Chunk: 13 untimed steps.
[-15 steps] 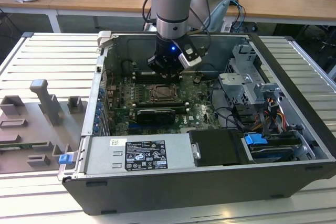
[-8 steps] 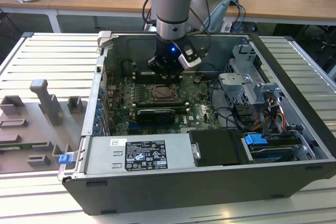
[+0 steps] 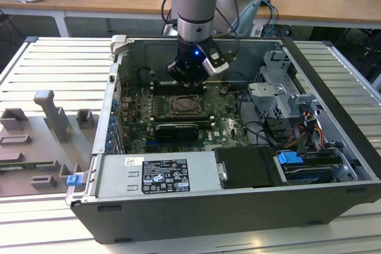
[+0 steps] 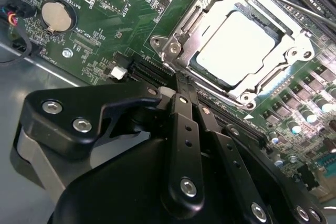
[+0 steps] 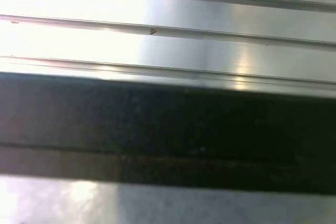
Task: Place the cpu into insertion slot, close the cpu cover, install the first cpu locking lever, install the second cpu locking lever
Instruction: 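Install the first cpu locking lever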
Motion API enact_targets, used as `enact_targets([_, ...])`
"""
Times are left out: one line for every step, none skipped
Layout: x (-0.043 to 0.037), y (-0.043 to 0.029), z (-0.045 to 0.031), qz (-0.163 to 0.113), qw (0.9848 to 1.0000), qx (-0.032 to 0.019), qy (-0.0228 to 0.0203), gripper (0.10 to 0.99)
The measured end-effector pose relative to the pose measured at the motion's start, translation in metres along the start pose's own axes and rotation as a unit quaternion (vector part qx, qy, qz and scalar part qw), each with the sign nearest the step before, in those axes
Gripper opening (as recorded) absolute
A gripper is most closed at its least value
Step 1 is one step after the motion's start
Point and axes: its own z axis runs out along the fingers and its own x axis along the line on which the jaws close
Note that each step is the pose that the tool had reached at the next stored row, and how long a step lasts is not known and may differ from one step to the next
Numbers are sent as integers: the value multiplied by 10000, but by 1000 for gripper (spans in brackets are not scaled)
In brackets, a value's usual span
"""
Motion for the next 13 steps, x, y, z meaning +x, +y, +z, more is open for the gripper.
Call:
enact_targets([0,-2,0,-1,10000,-1,-1,106])
enact_targets([0,-8,-1,-2,10000,-2,-1,106])
enact_targets([1,-15,-2,-1,10000,-1,-1,106])
enact_targets([2,-23,-3,0,10000,0,0,106])
enact_targets([2,-27,-3,0,10000,1,0,106])
enact_targets([2,-29,-2,1,10000,1,-1,106])
enact_targets([2,-31,-2,0,10000,2,0,106])
enact_targets([2,-36,-3,0,10000,3,0,106])
enact_targets([3,-38,-3,0,10000,3,0,106])
enact_targets([3,-39,-3,0,10000,3,0,106])
enact_targets([3,-42,-4,0,10000,3,0,106])
enact_targets([3,-44,-4,0,10000,3,0,106])
enact_targets([3,-46,-4,0,10000,3,0,106])
